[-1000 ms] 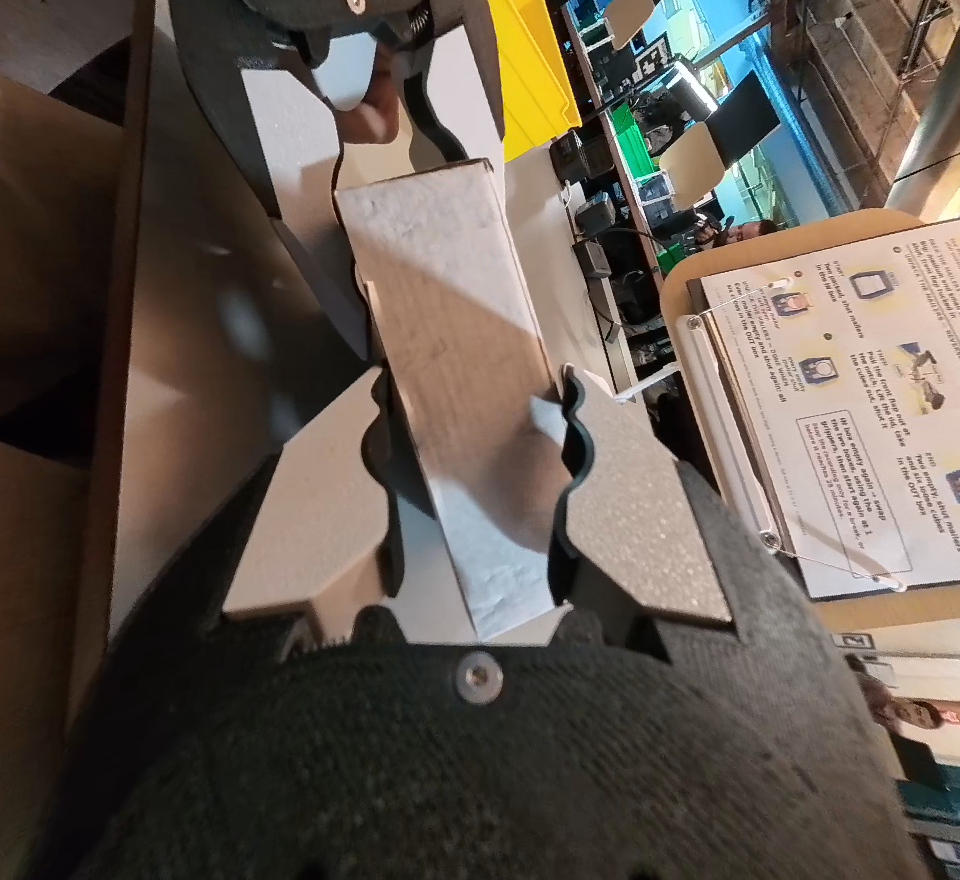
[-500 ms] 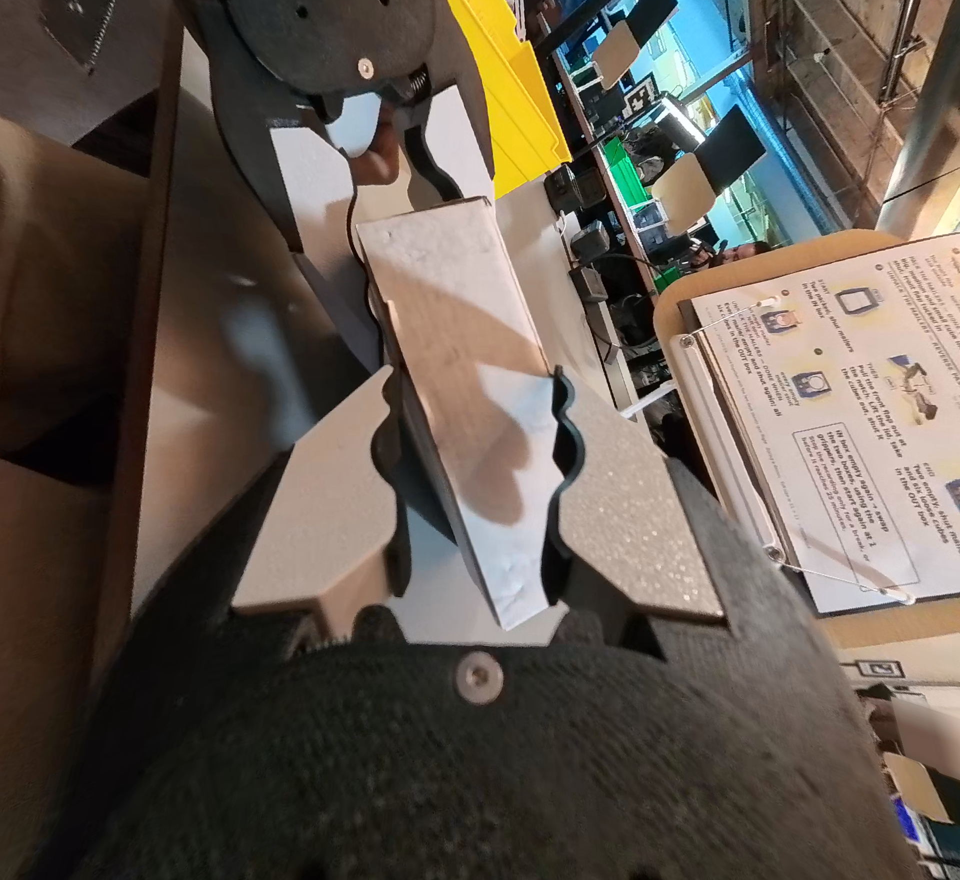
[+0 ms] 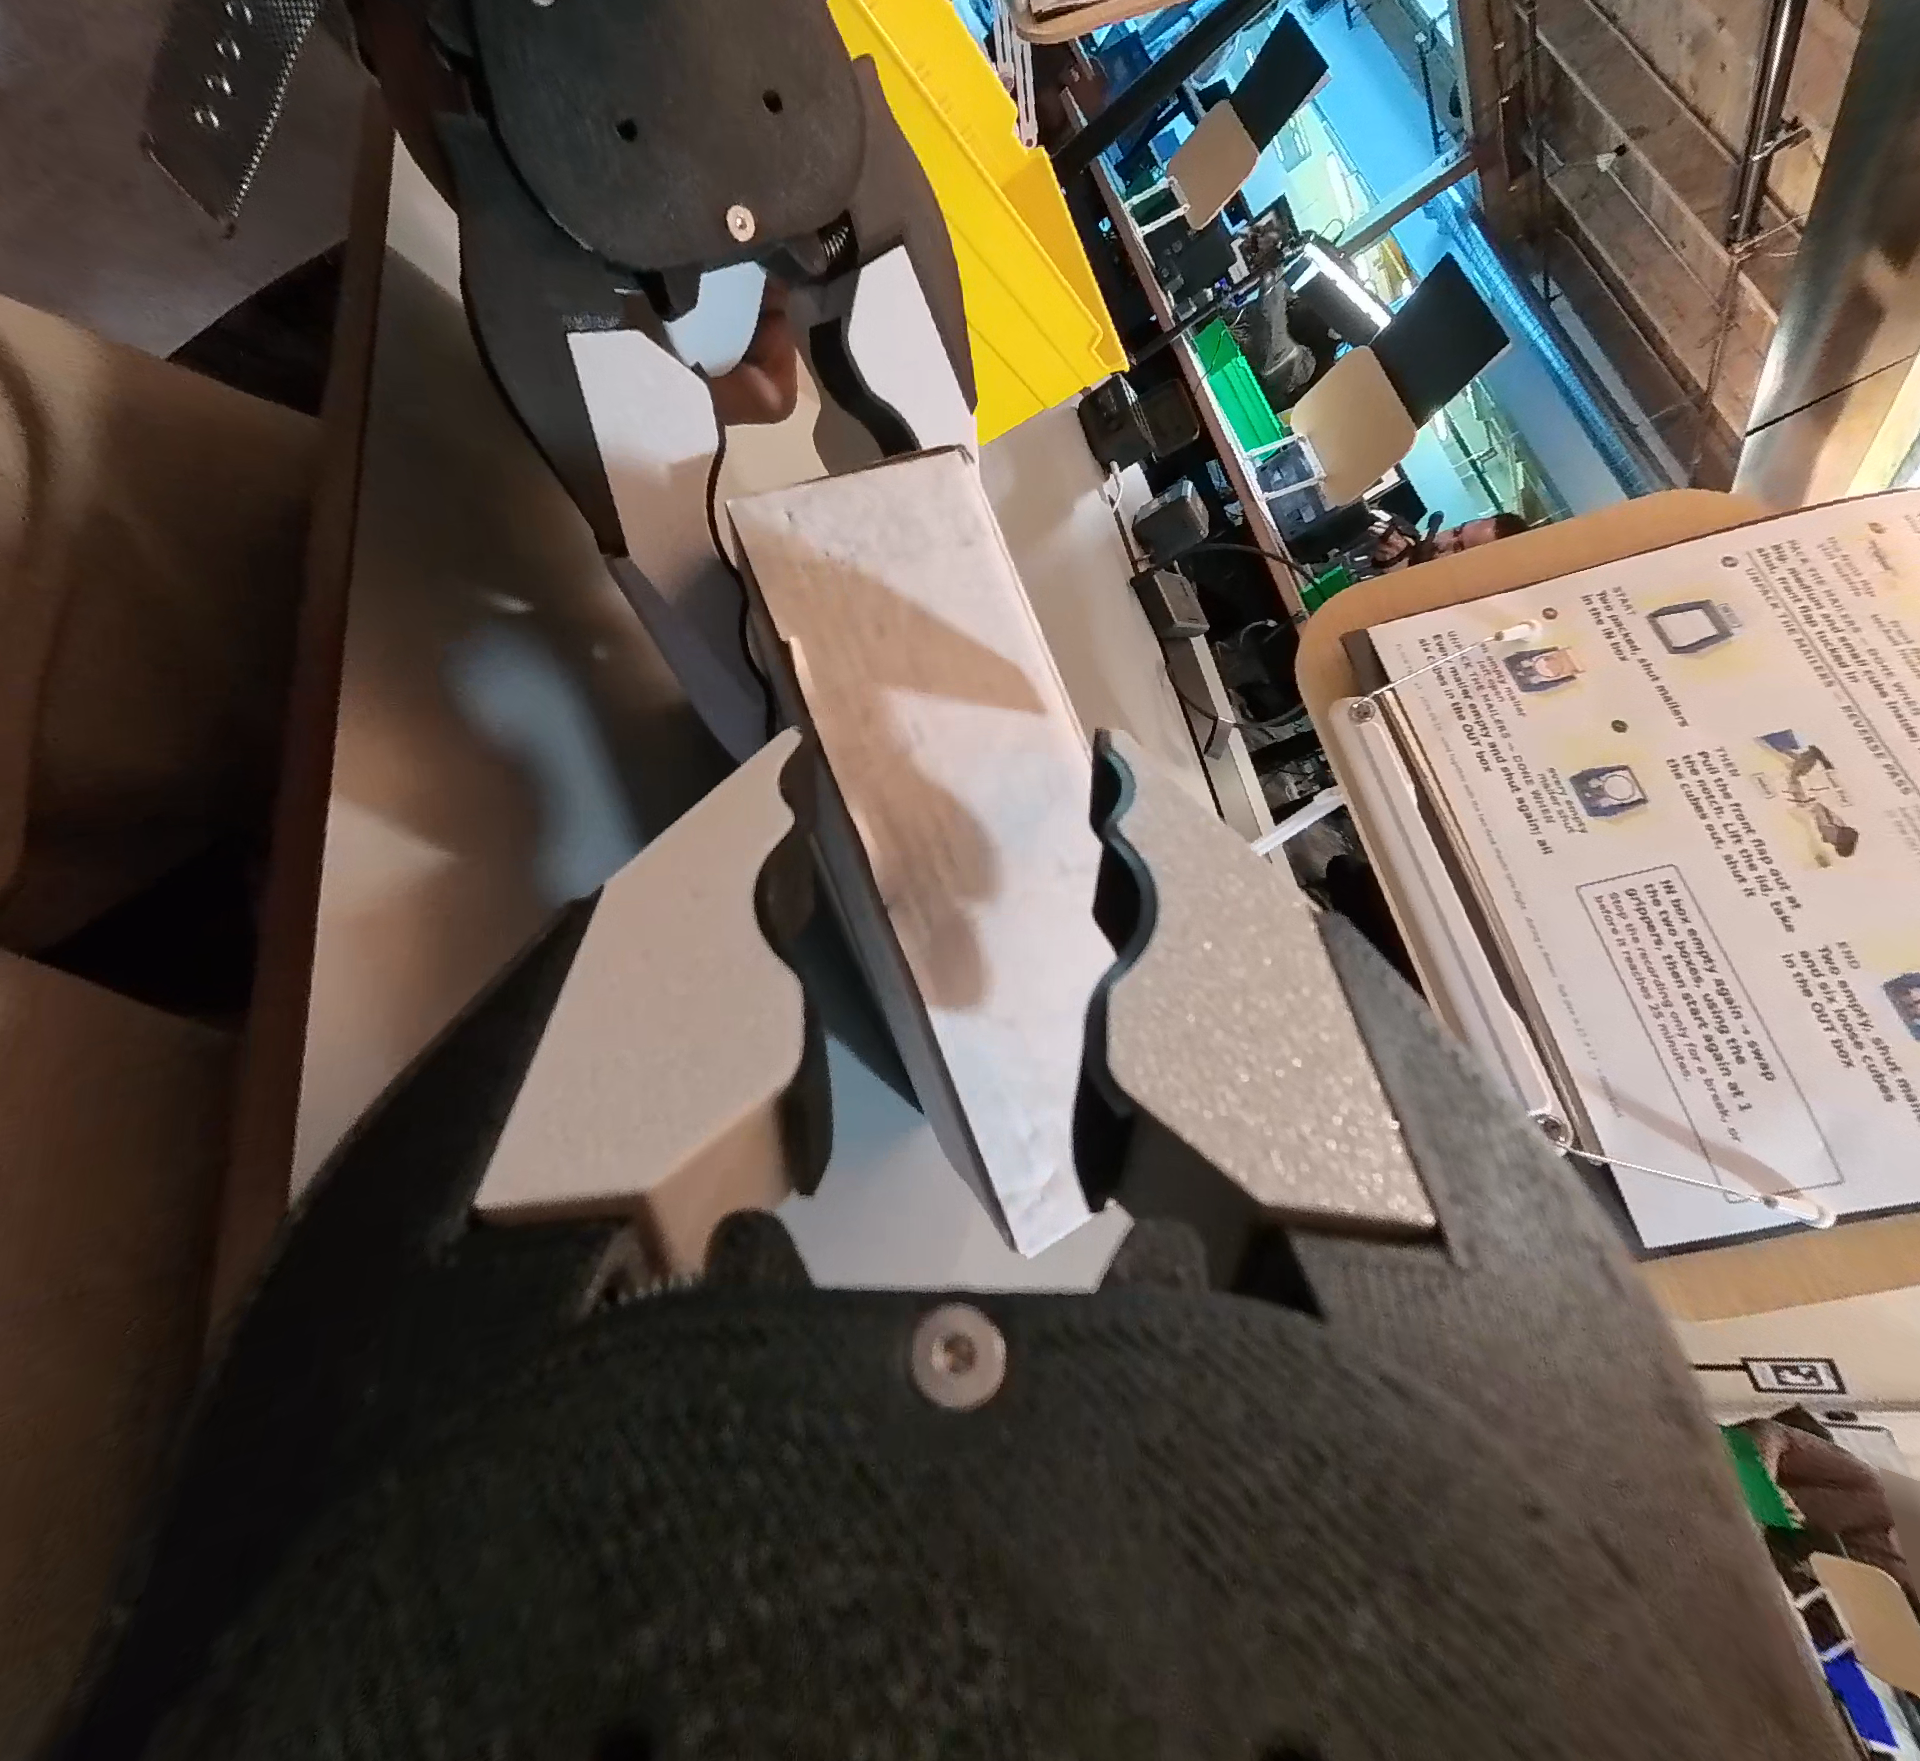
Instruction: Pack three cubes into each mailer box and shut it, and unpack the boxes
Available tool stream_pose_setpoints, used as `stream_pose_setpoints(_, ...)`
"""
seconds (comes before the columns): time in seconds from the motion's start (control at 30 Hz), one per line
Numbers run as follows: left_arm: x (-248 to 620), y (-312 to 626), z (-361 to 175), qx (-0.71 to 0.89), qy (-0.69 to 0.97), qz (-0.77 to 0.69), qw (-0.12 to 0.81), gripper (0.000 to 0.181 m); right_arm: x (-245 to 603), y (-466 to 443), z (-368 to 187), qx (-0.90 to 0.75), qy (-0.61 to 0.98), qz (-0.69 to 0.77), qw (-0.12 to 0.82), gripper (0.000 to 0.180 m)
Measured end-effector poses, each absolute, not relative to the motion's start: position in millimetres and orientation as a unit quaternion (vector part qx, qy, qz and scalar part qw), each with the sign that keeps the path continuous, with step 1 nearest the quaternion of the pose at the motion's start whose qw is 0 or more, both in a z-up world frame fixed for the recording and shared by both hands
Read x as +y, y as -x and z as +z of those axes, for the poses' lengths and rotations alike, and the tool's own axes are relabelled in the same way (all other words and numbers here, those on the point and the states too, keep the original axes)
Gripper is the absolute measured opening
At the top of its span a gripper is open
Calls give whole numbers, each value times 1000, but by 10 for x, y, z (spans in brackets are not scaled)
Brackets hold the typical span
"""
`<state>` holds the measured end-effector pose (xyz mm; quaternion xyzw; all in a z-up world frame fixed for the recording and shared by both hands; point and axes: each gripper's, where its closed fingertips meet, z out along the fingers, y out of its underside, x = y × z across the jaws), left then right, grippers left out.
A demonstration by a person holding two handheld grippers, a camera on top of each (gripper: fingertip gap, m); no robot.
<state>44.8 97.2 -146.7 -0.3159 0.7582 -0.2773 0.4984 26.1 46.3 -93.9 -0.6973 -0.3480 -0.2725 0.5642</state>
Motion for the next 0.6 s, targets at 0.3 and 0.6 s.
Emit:
stream_pose_setpoints(0.3,980,-449,-1475,760,316,-274,498,72,470,-261,-927,-351,692,-283,563,52)
stream_pose_setpoints(0.6,982,-450,-1482,759,323,-279,491,71,488,-289,-875,-346,684,-301,567,58)
